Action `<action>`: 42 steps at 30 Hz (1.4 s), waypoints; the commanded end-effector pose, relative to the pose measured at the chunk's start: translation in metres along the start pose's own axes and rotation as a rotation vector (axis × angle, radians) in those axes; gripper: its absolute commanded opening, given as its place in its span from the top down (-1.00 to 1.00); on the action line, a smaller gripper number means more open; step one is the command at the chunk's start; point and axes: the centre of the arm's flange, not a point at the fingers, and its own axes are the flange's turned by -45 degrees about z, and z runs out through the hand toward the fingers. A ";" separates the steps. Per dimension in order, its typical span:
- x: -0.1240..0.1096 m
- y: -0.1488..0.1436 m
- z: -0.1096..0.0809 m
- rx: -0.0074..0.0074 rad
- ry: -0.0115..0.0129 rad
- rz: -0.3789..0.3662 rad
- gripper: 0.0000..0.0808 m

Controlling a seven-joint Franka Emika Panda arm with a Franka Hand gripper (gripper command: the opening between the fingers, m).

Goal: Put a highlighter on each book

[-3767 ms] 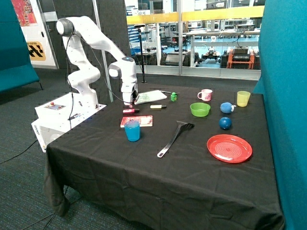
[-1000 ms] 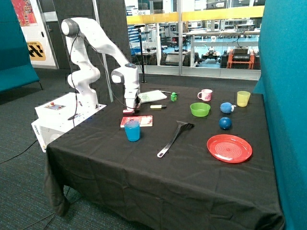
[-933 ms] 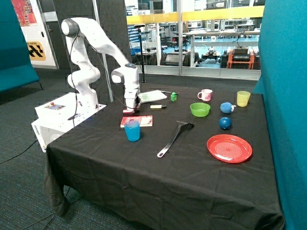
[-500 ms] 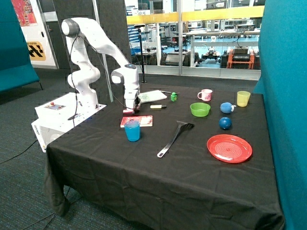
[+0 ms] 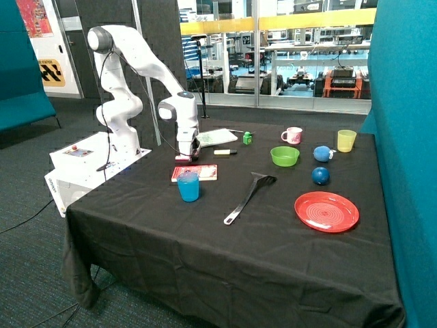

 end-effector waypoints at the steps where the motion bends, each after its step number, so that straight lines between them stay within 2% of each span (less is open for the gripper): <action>1: 0.001 0.000 -0.006 0.0007 -0.0007 -0.008 1.00; 14: 0.005 0.010 -0.035 0.0007 -0.0007 0.013 1.00; 23: 0.015 0.030 -0.053 0.0007 -0.0008 0.039 1.00; 32: 0.026 0.050 -0.057 0.0007 -0.0008 0.060 1.00; 42: 0.034 0.079 -0.051 0.0007 -0.0008 0.097 1.00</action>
